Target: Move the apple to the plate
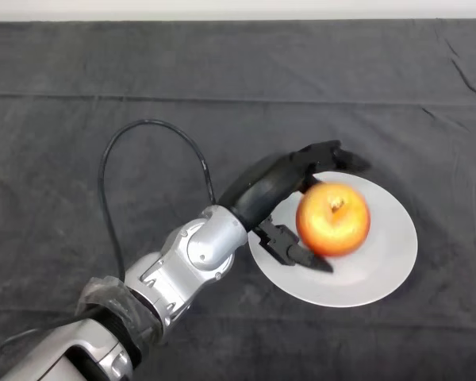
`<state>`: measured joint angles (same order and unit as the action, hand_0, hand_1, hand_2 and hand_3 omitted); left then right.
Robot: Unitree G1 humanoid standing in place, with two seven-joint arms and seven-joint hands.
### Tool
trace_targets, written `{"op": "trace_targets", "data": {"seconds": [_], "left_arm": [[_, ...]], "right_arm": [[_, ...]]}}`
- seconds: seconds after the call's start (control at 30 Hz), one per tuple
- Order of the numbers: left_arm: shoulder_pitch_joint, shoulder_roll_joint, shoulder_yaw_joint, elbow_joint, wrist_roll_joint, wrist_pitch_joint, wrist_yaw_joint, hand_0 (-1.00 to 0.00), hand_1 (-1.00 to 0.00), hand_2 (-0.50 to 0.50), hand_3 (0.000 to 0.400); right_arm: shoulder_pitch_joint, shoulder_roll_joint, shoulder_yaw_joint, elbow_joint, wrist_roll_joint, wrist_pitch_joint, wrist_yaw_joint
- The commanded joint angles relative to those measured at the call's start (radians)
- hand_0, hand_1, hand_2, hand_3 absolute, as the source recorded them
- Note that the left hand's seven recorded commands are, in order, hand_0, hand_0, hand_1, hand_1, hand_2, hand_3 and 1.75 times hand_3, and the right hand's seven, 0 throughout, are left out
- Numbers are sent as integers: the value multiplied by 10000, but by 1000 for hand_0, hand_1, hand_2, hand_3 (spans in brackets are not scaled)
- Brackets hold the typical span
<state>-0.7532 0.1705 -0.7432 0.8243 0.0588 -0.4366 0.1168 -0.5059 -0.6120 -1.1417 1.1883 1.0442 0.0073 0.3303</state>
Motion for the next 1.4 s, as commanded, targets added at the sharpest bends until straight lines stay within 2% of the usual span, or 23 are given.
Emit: {"op": "trace_targets", "data": {"seconds": [0.03, 0.4, 0.77, 1.13, 1.4], "left_arm": [[-754, 54, -200, 314, 330, -286, 230, 0, 0, 0, 0], [-1012, 76, -552, 766, 809, -411, 584, 0, 0, 0, 0], [-1055, 305, -329, 593, 638, -476, 341, 0, 0, 0, 0], [-866, 968, 461, 14, 212, -657, -131, 0, 0, 0, 0], [-671, 1785, 1442, -795, -241, -587, -521, 0, 0, 0, 0]], "right_arm": [[55, -206, -58, -257, 119, 38, -4], [45, -225, -65, -216, 122, 34, 19], [38, -238, -70, -186, 123, 30, 37], [35, -241, -71, -176, 122, 27, 45], [37, -237, -68, -183, 119, 26, 44]]}}
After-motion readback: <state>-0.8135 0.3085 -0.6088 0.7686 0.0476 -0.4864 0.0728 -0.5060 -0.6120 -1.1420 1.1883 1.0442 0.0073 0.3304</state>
